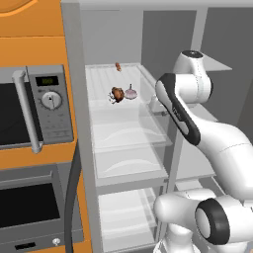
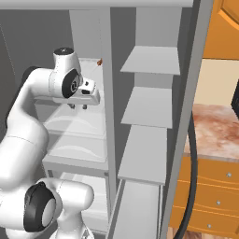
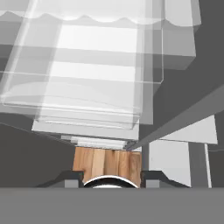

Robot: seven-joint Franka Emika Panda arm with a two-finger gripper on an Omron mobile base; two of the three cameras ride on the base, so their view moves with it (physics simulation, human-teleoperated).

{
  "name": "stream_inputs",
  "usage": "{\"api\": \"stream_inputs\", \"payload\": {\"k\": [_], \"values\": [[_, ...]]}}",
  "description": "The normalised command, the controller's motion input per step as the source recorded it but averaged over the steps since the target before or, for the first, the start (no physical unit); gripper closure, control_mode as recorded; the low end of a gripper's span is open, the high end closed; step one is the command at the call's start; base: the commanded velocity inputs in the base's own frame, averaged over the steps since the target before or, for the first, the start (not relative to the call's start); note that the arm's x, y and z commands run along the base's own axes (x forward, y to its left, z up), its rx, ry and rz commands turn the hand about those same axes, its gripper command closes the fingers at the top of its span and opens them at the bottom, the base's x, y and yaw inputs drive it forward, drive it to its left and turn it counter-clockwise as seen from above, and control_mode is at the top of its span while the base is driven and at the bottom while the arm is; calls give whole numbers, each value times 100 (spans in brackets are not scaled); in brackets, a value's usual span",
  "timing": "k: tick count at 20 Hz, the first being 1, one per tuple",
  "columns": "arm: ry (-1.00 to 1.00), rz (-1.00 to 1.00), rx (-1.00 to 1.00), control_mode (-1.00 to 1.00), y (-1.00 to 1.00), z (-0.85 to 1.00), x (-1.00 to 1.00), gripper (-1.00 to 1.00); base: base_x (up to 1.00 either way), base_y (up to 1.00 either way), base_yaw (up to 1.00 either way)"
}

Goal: Take the garlic and potato from the fridge shelf and place them in the freezer drawer to begin freezing them.

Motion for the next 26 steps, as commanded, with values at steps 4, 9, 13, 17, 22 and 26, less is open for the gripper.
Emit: {"api": "stream_inputs", "payload": {"k": [4,9,13,17,22,26], "values": [[-17,0,-3,-100,4,0,-14,-100,0,0,0],[-16,0,2,-100,24,24,17,-100,0,0,0],[-13,0,8,-100,27,33,26,-100,0,0,0],[-7,0,6,-100,23,38,13,-100,0,0,0],[0,0,1,-100,25,2,32,-100,0,0,0],[0,0,1,-100,26,0,52,-100,0,0,0]]}}
